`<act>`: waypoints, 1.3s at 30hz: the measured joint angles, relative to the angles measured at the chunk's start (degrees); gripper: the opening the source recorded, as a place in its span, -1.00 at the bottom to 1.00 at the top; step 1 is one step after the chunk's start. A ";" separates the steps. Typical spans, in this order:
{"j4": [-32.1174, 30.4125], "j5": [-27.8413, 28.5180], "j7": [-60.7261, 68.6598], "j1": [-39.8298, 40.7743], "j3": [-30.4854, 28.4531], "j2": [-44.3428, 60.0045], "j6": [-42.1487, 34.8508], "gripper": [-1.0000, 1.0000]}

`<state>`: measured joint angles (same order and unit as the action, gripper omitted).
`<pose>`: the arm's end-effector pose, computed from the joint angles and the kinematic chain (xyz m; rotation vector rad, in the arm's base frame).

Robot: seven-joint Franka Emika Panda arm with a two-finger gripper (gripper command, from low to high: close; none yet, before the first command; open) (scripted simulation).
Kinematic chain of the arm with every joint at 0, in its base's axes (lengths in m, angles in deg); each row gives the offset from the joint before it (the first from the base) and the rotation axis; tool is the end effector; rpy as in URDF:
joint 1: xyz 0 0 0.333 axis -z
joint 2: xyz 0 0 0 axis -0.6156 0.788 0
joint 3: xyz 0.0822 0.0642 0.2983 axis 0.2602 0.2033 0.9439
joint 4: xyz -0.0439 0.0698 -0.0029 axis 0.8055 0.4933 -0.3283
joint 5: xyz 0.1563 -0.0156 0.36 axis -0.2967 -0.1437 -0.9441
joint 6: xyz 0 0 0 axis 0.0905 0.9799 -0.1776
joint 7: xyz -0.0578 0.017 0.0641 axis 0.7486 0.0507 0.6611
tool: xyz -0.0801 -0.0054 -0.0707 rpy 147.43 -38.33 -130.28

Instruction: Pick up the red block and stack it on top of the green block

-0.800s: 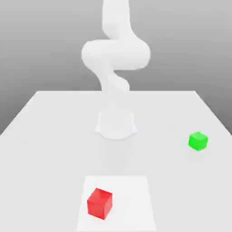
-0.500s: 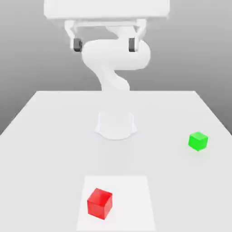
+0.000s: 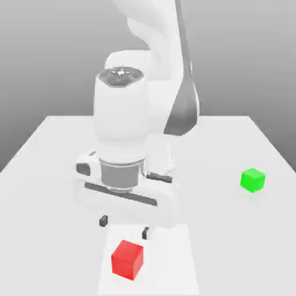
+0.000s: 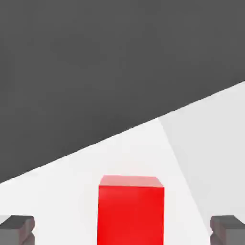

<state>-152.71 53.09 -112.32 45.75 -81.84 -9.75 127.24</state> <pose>0.4393 -0.0430 0.1987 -2.5834 1.7823 -0.0104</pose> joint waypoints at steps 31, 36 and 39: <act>-9.60 -14.37 27.36 -31.03 17.15 -17.41 -6.36 -1.00; -13.16 -16.65 35.26 -41.38 23.16 -21.33 -6.82 -1.00; -15.39 -17.22 39.46 -47.46 26.62 -23.12 -6.73 -1.00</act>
<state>-168.10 35.86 -72.86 -1.72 -55.22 -32.88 120.51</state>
